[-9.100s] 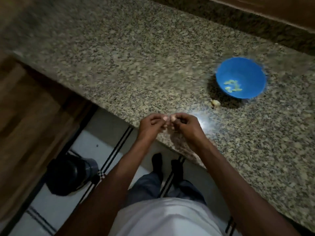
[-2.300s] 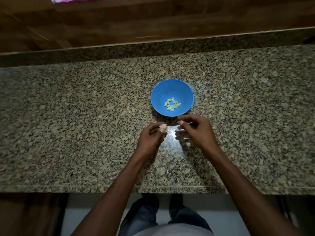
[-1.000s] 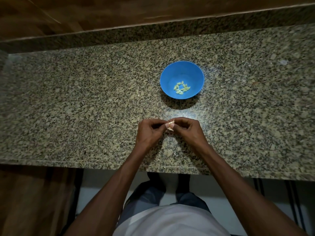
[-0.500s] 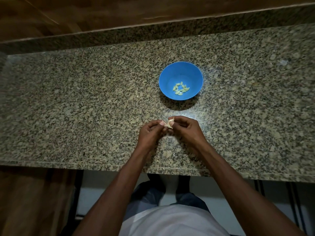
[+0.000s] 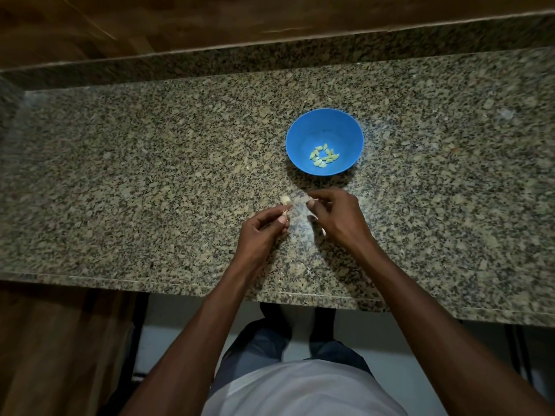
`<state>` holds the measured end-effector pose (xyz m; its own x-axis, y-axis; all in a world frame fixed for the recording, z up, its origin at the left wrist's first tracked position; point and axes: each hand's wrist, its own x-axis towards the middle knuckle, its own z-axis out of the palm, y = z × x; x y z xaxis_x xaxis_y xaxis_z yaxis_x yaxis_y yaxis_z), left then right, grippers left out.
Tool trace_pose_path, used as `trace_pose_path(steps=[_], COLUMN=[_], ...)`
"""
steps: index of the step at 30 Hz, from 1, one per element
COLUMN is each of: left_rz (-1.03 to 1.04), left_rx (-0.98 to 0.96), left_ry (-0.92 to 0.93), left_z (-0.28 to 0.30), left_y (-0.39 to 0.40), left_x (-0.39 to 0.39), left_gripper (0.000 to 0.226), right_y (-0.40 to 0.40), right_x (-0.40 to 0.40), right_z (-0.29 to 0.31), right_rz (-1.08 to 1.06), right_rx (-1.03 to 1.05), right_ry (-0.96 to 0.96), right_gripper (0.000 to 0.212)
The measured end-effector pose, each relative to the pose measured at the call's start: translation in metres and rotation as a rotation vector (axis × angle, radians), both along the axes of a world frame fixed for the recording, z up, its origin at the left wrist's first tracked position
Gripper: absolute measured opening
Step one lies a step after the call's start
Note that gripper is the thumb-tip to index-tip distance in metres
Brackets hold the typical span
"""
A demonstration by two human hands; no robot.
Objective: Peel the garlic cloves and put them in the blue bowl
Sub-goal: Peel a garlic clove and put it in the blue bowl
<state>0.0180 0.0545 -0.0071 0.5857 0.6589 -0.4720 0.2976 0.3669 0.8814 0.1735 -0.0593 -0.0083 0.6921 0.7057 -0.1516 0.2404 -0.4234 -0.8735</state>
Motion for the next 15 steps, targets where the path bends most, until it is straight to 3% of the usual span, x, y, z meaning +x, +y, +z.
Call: trace_pose_path(steps=[5,10,15], left_rz=[-0.165,-0.335,-0.292], left_rx=[0.22,0.479,0.436], left_ry=[0.045,0.002,-0.037], left_z=[-0.001,-0.005,-0.013], left_y=[-0.01,-0.019,-0.02], left_x=[0.007,0.019,0.019], left_gripper=[0.023,0.024,0.038], right_y=[-0.018,-0.03,-0.033], right_x=[-0.001,0.001,0.005], right_z=[0.006,0.008,0.005], right_rz=[0.069,0.071,0.071], right_rx=[0.002,0.002,-0.093], right_ry=[0.361,0.329,0.221], right_gripper=[0.023,0.016,0.007])
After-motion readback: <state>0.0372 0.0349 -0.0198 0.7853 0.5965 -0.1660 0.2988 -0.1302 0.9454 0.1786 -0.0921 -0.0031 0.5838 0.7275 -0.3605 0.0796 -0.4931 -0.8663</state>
